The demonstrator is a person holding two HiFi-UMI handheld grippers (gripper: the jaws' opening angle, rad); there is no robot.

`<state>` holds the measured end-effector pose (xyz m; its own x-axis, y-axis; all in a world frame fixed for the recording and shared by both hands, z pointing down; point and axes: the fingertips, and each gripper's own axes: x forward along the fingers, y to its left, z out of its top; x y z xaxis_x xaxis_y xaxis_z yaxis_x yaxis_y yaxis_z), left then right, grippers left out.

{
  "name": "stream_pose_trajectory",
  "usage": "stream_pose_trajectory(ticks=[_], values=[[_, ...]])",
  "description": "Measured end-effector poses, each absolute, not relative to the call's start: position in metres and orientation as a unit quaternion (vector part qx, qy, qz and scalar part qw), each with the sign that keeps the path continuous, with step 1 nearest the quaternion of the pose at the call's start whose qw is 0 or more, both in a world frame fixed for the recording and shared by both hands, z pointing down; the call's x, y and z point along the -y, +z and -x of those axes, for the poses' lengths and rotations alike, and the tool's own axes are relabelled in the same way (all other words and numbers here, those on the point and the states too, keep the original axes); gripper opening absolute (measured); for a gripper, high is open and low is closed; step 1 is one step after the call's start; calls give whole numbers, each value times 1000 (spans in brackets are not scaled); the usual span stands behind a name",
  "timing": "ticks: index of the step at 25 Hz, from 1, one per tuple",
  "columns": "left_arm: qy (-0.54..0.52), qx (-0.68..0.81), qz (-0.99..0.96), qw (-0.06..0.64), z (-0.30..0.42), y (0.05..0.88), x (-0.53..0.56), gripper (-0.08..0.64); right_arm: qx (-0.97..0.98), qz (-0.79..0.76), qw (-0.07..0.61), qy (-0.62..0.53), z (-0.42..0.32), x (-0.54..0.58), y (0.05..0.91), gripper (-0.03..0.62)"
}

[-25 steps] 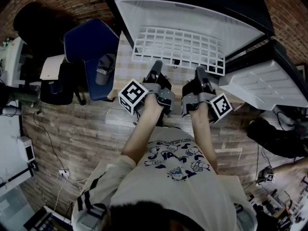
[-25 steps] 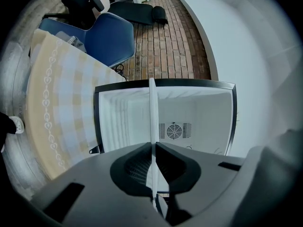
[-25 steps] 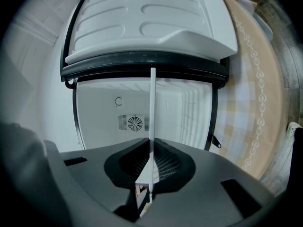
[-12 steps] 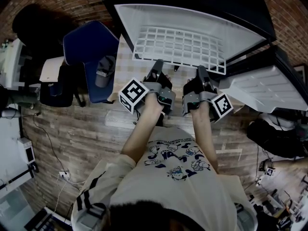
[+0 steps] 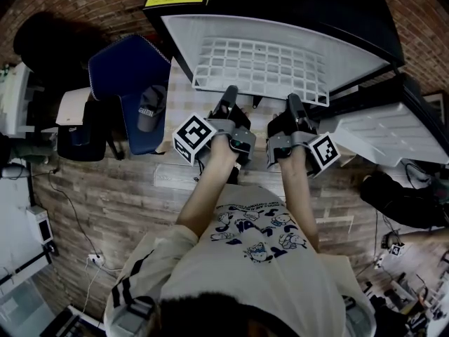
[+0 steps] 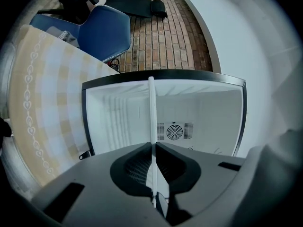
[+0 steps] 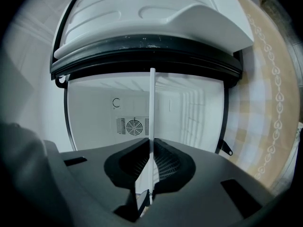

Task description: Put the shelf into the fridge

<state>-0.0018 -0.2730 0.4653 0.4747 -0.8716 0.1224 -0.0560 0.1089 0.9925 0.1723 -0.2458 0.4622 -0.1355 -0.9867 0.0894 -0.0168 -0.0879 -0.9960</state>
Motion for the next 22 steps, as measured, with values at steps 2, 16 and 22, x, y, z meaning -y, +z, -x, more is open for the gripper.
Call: stream_pose_trajectory(ticks=[2,16,22], values=[[-322,397,-583,631,1,466,281,35,-511,490,439,-552,-173,254,463,49],[-323,390,-586,633,-1,466,289,35,-510,492,447,-546,-175,262,463,49],[-324,389,-586,632,-3,465,292,37,-509,493,450,-544,-176,265,462,49]])
